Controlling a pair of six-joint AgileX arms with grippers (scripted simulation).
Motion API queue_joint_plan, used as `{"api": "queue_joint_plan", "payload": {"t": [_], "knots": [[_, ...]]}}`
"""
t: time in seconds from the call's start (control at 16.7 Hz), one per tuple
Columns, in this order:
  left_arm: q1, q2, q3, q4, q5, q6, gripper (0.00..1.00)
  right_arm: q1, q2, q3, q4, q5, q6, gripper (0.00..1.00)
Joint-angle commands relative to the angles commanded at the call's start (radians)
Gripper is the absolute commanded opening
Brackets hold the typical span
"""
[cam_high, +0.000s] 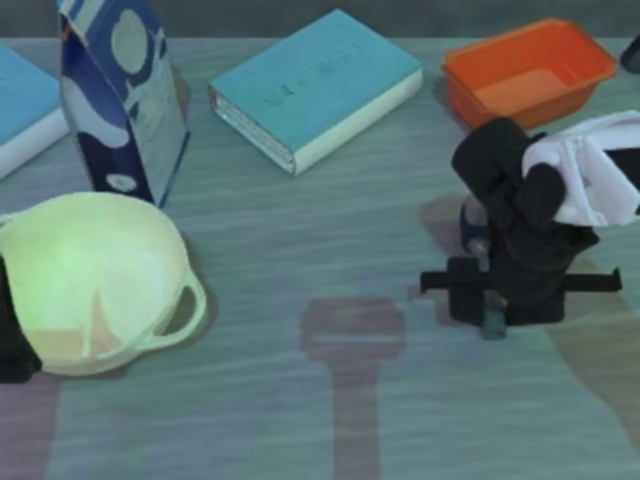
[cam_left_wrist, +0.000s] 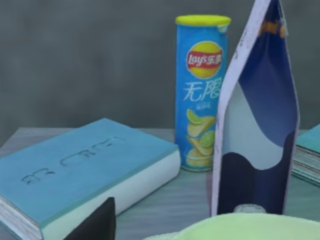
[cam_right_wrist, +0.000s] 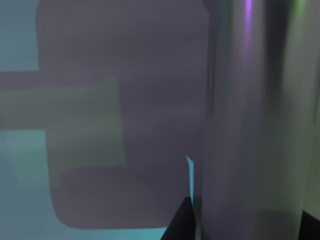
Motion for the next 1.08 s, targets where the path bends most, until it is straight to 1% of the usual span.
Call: {"api": "queue_joint_plan", "payload": {"t": [0.18,0.24,0.36,0.54,0.78,1.08], "knots": [[0.0,0.0,0.0,0.0,0.0,0.0,1.0,0.0,0.0,0.0,0.0,0.0,0.0,0.0],[0.0,0.0,0.0,0.0,0.0,0.0,1.0,0.013,-0.042,0.025,-0.009,-0.048,0.03,0.0],[0.0,0.0,0.0,0.0,0.0,0.0,1.0,0.013,-0.044,0.024,0.003,-0.051,0.026,0.0],[0.0,0.0,0.0,0.0,0.0,0.0,1.0,0.018,-0.064,0.006,0.097,-0.075,-0.009,0.0],[0.0,0.0,0.0,0.0,0.0,0.0,1.0,0.021,-0.114,-0.049,0.342,-0.135,-0.092,0.0],[0.0,0.0,0.0,0.0,0.0,0.0,1.0,0.023,-0.202,-0.166,0.769,-0.236,-0.234,0.0]]}}
